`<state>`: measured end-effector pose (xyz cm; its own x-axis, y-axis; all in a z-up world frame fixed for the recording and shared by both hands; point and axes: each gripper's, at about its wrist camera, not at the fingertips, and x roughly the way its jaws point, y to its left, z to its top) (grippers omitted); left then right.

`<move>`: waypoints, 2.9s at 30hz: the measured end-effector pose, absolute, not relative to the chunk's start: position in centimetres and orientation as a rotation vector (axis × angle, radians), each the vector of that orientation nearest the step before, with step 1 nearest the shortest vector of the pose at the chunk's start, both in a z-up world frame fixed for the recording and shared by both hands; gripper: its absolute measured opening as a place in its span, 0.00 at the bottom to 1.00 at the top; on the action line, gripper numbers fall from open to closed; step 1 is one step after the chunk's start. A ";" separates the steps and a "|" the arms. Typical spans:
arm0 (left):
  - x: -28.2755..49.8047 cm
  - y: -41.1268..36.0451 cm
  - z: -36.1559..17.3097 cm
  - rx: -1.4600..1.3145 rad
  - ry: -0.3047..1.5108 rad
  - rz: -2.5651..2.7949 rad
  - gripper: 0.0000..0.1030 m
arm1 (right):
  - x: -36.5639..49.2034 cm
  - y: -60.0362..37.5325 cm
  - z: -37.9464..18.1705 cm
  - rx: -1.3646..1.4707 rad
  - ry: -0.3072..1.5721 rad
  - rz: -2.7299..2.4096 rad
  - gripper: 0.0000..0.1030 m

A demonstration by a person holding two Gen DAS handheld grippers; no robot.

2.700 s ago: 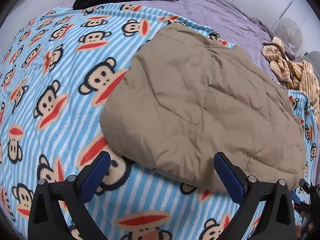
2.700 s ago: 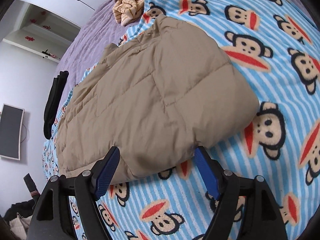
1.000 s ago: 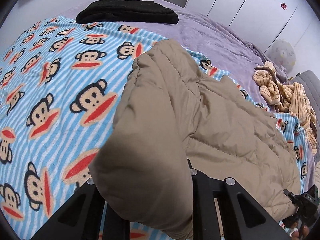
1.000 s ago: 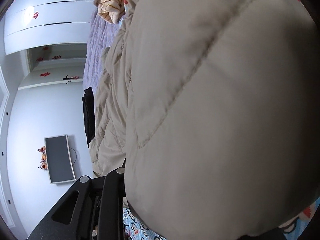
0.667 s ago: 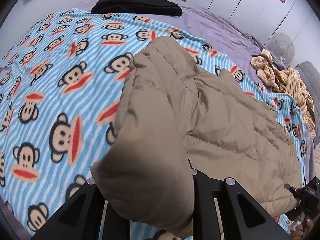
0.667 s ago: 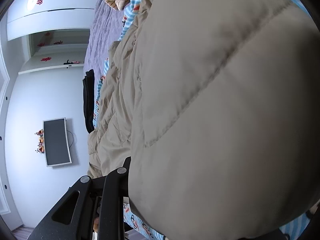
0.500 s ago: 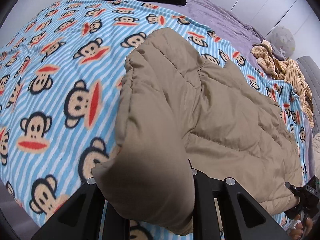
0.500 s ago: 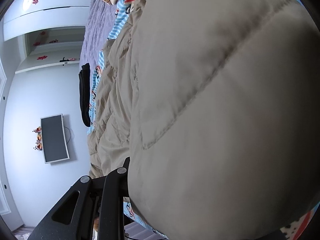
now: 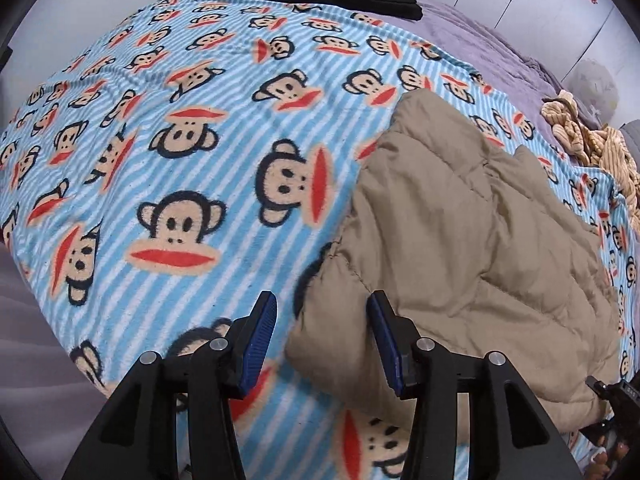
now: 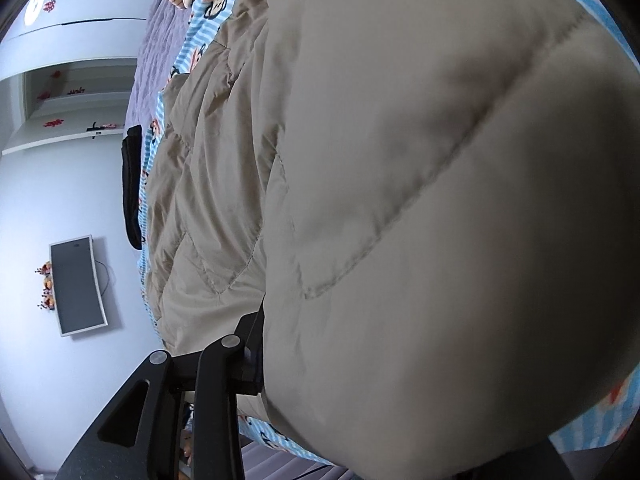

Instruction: Fold large clothes

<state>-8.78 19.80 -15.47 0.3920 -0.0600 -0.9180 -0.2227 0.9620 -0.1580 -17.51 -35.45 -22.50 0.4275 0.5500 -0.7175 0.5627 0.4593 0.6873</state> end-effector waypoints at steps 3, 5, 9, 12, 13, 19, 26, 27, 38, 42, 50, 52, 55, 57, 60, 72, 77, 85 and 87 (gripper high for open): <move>-8.7 20.8 -18.3 -0.247 1.237 0.154 0.49 | -17.7 -34.9 -22.0 1.091 1.223 -0.062 0.56; -8.8 21.2 -19.1 -0.265 1.259 0.163 0.49 | -17.7 -34.6 -21.8 1.061 1.237 -0.104 0.62; -8.7 20.9 -18.5 -0.216 1.276 0.156 0.49 | -18.0 -34.2 -20.8 0.987 1.258 -0.172 0.67; -8.7 20.9 -17.5 -0.198 1.300 0.138 0.49 | -17.8 -33.6 -19.6 0.947 1.269 -0.221 0.67; -8.8 20.9 -17.1 -0.196 1.305 0.124 0.49 | -18.0 -33.5 -19.1 0.945 1.272 -0.232 0.67; -9.9 19.7 -14.5 -0.158 1.323 0.045 0.49 | -17.9 -30.3 -16.5 0.869 1.267 -0.205 0.67; -11.3 18.2 -12.9 -0.116 1.333 -0.023 0.49 | -18.6 -27.3 -16.1 0.881 1.277 -0.142 0.68; -11.4 18.1 -12.8 -0.117 1.334 -0.030 0.49 | -18.2 -26.5 -15.9 0.876 1.278 -0.131 0.68; -12.1 17.1 -11.1 -0.070 1.316 -0.082 0.89 | -19.2 -23.9 -14.1 0.846 1.281 -0.079 0.73; -12.0 16.8 -10.7 -0.075 1.320 -0.080 0.89 | -19.4 -23.5 -13.5 0.839 1.289 -0.079 0.74; -11.2 14.3 -10.3 -0.058 1.327 -0.053 0.89 | -17.2 -22.5 -12.3 0.671 1.322 -0.004 0.80; -11.0 13.4 -9.7 -0.055 1.321 -0.049 0.89 | -16.8 -22.5 -11.9 0.651 1.315 0.025 0.82; -10.7 12.3 -8.6 -0.055 1.304 -0.041 0.89 | -16.2 -22.7 -11.5 0.630 1.320 0.054 0.82; -10.6 11.6 -8.0 -0.047 1.293 -0.032 0.89 | -15.8 -23.2 -11.3 0.629 1.319 0.067 0.83; -10.6 10.5 -7.1 -0.032 1.278 -0.018 0.89 | -15.3 -23.8 -11.0 0.631 1.317 0.080 1.00; -11.5 8.9 -6.9 -0.046 1.309 0.036 0.89 | -14.5 -25.3 -10.2 0.555 1.357 0.167 1.00; -10.6 10.1 -8.1 -0.076 1.347 -0.021 0.89 | -14.4 -25.7 -10.9 0.589 1.376 0.164 1.00; -6.4 12.7 -10.0 -0.053 1.368 -0.092 0.89 | -12.3 -23.1 -11.8 0.624 1.390 0.114 1.00; -5.3 13.4 -10.5 -0.053 1.373 -0.105 0.89 | -11.8 -22.1 -12.0 0.645 1.392 0.096 1.00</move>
<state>-5.32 13.44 -10.51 0.1926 -0.1063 -0.9755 0.0439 0.9941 -0.0997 -11.83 -22.11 -12.02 0.2040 0.4293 -0.8798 0.3047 0.8262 0.4738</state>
